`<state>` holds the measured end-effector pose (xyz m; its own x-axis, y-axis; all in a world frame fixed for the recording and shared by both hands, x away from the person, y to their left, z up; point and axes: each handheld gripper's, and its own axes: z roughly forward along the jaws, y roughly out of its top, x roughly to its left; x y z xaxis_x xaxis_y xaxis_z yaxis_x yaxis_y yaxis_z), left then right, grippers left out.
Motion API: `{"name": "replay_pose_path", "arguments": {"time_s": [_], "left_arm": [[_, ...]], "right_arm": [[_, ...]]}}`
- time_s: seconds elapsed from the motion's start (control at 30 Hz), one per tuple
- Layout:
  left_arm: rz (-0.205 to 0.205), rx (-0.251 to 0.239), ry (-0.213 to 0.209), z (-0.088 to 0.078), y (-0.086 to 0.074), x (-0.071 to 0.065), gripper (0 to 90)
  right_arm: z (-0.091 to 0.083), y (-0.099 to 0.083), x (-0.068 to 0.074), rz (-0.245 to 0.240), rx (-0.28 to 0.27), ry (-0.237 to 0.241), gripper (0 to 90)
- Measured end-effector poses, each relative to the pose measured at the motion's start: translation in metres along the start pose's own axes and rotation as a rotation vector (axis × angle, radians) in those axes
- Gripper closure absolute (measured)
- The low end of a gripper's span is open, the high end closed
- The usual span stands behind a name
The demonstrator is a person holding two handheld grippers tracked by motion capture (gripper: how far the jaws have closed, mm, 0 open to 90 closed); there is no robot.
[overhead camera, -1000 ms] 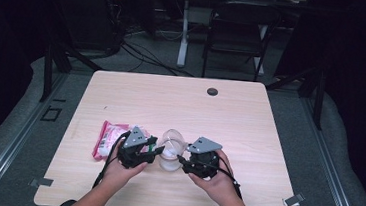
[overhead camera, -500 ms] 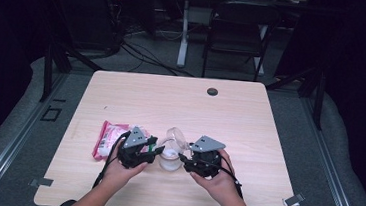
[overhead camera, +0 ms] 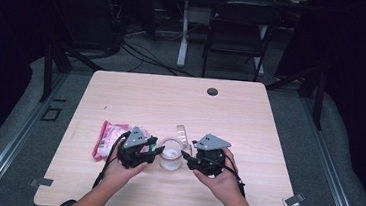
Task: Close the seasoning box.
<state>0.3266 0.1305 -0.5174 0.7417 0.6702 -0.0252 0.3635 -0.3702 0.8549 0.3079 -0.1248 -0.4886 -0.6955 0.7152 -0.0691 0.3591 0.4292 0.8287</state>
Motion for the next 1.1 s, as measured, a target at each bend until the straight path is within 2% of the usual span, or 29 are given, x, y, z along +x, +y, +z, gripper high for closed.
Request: {"name": "replay_pose_path", "arguments": {"time_s": [0.3,0.57,0.7,0.8,0.93,1.1], "left_arm": [[-0.002,0.0,0.001,0.0,0.0,0.0,56.5],[-0.002,0.001,0.002,0.0,0.0,0.0,56.5],[-0.017,0.005,-0.004,-0.001,0.001,0.0,56.5],[-0.017,0.003,-0.001,-0.002,0.001,0.001,56.5],[-0.014,-0.001,0.002,-0.003,0.002,0.002,56.2],[-0.017,-0.006,0.007,-0.005,0.002,0.001,55.9]], "right_arm": [[-0.002,-0.001,-0.007,0.019,0.001,-0.018,50.7],[0.002,-0.003,-0.006,0.021,0.014,-0.01,50.4],[0.005,-0.006,-0.008,0.046,0.011,-0.007,50.2],[0.007,-0.007,-0.008,0.06,0.014,0.009,50.2],[0.009,-0.009,-0.008,0.071,0.015,0.008,51.3],[0.01,-0.009,-0.011,0.088,0.02,0.017,56.3]]}}
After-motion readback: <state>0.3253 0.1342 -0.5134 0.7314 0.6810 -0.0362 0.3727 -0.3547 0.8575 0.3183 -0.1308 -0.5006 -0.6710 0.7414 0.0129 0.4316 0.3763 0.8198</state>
